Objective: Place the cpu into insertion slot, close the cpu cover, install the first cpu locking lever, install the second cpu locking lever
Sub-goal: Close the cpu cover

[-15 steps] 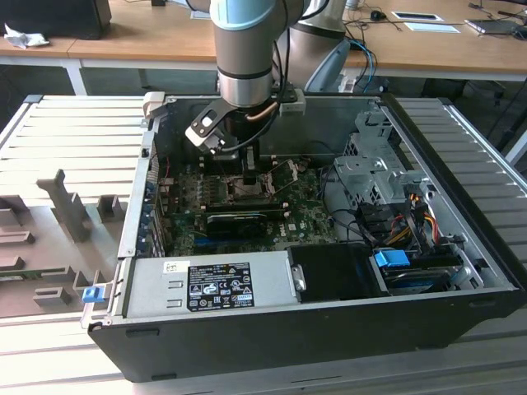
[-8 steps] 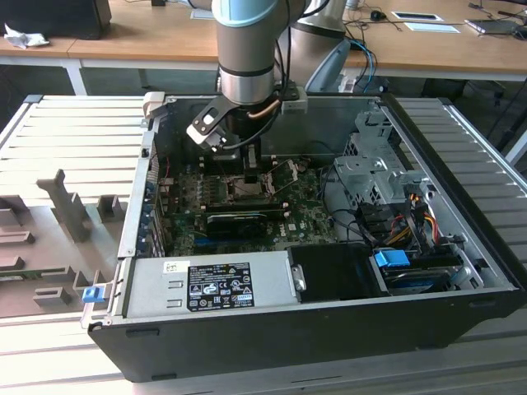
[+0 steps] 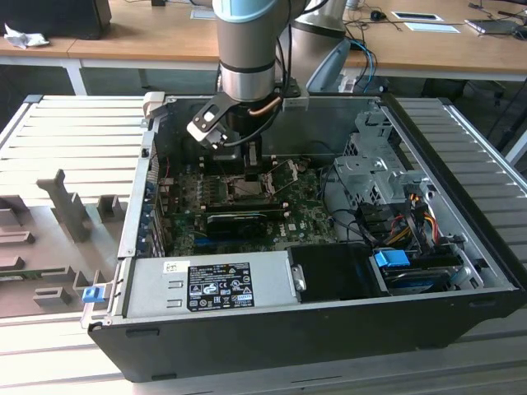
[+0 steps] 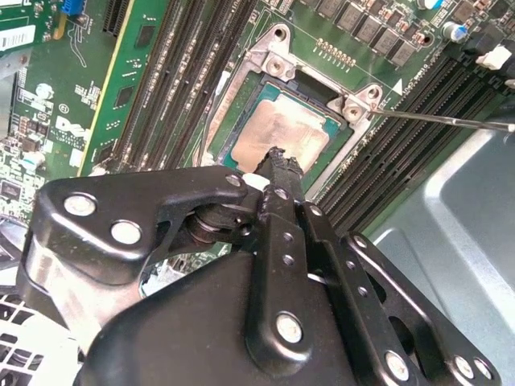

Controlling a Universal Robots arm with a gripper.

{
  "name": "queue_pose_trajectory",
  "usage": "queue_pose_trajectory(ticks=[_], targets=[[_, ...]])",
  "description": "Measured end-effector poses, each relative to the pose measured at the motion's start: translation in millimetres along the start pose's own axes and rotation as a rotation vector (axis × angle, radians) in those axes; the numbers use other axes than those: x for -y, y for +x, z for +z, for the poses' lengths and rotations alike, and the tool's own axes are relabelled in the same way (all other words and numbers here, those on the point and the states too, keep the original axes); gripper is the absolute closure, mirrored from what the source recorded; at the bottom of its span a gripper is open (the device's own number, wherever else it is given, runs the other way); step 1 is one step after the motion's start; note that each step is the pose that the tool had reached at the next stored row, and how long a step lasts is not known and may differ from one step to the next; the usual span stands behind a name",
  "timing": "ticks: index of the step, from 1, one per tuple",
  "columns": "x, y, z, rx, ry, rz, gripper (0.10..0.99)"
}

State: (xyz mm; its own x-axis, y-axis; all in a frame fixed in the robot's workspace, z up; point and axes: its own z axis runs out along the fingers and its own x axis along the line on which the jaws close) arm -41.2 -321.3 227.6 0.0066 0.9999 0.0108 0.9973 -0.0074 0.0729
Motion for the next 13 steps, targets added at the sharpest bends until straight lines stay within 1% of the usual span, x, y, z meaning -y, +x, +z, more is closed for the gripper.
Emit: queue_pose_trajectory(ticks=[13], targets=[[-0.2,0.2,-2.9,0.0,0.0,0.0,0.98]])
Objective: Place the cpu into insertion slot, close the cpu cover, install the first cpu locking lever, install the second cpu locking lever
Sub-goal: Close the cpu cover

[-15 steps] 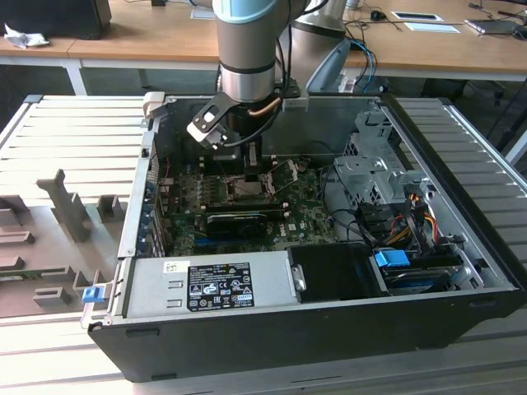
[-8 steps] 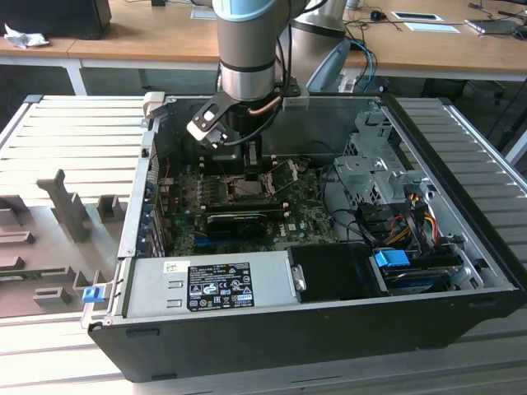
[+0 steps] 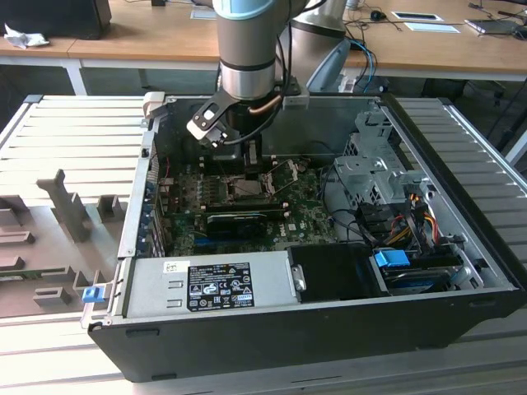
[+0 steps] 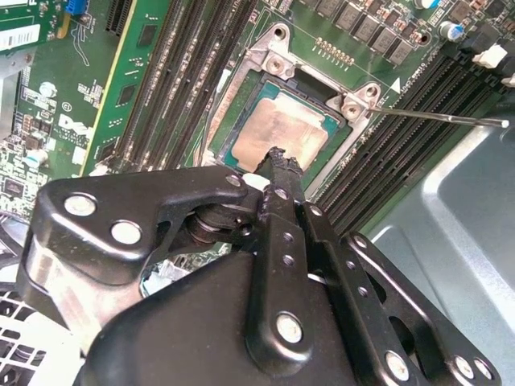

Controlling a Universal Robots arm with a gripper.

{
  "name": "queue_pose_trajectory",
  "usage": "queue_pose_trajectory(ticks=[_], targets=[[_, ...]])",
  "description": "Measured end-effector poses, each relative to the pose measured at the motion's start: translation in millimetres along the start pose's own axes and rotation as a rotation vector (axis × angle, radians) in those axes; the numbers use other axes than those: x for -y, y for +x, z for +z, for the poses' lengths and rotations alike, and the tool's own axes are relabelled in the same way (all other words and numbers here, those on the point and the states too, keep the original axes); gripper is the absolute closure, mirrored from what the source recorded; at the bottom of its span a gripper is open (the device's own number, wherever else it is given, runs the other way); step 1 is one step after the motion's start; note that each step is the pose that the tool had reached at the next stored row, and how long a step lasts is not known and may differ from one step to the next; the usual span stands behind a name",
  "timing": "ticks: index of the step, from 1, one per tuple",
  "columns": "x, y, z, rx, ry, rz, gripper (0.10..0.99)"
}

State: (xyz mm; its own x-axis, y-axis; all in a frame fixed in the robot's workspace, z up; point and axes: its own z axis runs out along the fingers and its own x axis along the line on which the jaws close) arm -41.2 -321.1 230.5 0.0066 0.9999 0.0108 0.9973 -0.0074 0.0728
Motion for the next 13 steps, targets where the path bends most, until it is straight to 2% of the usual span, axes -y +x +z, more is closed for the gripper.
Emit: queue_pose_trajectory(ticks=[13], targets=[[-0.3,0.1,-4.8,0.0002,0.0,0.0,0.98]])
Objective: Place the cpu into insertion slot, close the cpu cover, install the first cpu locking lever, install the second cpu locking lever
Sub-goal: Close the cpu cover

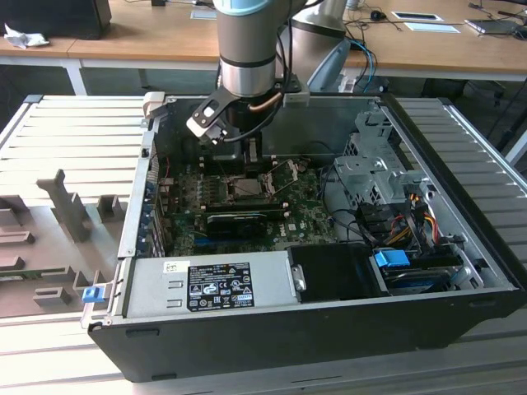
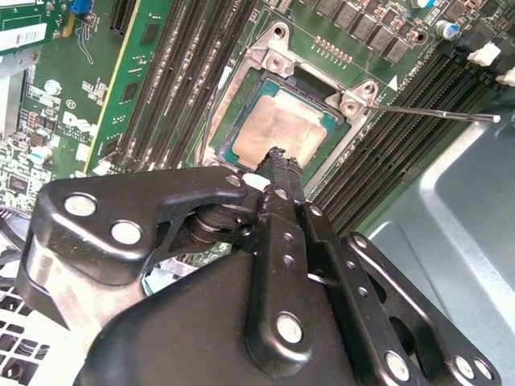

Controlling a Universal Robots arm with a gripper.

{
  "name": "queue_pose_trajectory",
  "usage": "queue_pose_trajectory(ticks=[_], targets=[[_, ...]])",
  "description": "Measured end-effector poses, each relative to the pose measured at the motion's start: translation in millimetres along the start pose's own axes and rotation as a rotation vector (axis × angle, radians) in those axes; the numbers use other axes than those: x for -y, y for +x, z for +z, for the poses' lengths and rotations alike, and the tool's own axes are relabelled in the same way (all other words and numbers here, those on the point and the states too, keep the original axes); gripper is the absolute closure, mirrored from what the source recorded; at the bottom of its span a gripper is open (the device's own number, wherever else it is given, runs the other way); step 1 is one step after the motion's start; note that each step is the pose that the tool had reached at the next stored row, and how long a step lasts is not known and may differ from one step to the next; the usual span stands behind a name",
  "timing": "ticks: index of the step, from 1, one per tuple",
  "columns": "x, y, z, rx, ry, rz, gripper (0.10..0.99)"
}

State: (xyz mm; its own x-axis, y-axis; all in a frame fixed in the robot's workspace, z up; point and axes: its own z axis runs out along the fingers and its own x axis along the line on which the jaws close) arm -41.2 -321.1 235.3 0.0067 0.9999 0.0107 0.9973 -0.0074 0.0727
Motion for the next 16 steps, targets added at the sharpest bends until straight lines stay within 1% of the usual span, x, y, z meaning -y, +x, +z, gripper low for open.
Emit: queue_pose_trajectory(ticks=[16], targets=[[-1.0,0.7,-14.0,0.0,0.0,0.0,0.98]])
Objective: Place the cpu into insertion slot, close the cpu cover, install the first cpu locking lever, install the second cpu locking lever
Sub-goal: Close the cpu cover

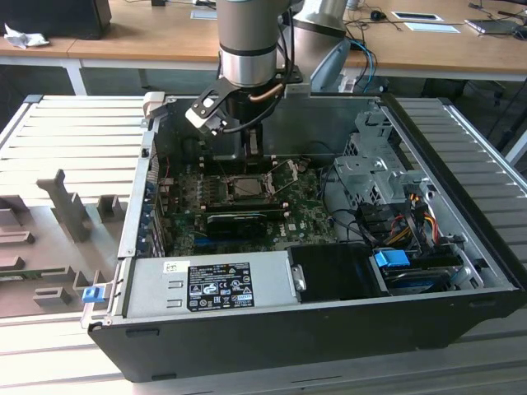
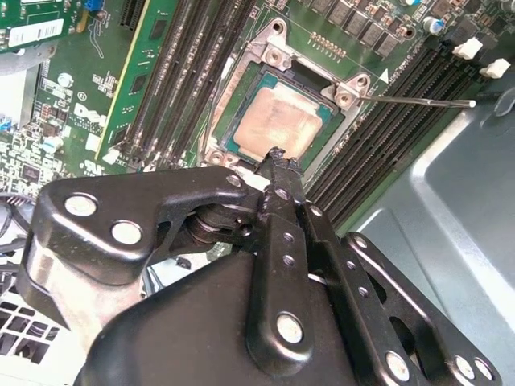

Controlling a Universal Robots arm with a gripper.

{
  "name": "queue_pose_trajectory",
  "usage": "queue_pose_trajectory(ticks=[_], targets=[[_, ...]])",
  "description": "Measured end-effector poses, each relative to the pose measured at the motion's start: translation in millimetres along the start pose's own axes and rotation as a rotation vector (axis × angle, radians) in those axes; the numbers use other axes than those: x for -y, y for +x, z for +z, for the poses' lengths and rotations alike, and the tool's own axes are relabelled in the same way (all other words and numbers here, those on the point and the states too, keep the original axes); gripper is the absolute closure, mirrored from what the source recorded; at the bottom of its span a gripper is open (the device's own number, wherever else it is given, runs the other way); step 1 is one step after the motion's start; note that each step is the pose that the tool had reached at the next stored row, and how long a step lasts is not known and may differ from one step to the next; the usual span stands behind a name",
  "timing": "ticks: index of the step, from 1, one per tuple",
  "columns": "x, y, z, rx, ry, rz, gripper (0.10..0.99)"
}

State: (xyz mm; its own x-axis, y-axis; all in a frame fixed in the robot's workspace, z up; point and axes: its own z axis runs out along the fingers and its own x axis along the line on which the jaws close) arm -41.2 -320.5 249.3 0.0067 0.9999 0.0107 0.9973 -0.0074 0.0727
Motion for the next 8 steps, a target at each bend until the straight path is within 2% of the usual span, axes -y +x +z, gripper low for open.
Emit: queue_pose_trajectory(ticks=[5,8], targets=[[-0.3,0.1,-3.5,0.0,0.0,0.0,0.98],[-0.6,0.2,-8.9,0.0,0.0,0.0,0.98]])
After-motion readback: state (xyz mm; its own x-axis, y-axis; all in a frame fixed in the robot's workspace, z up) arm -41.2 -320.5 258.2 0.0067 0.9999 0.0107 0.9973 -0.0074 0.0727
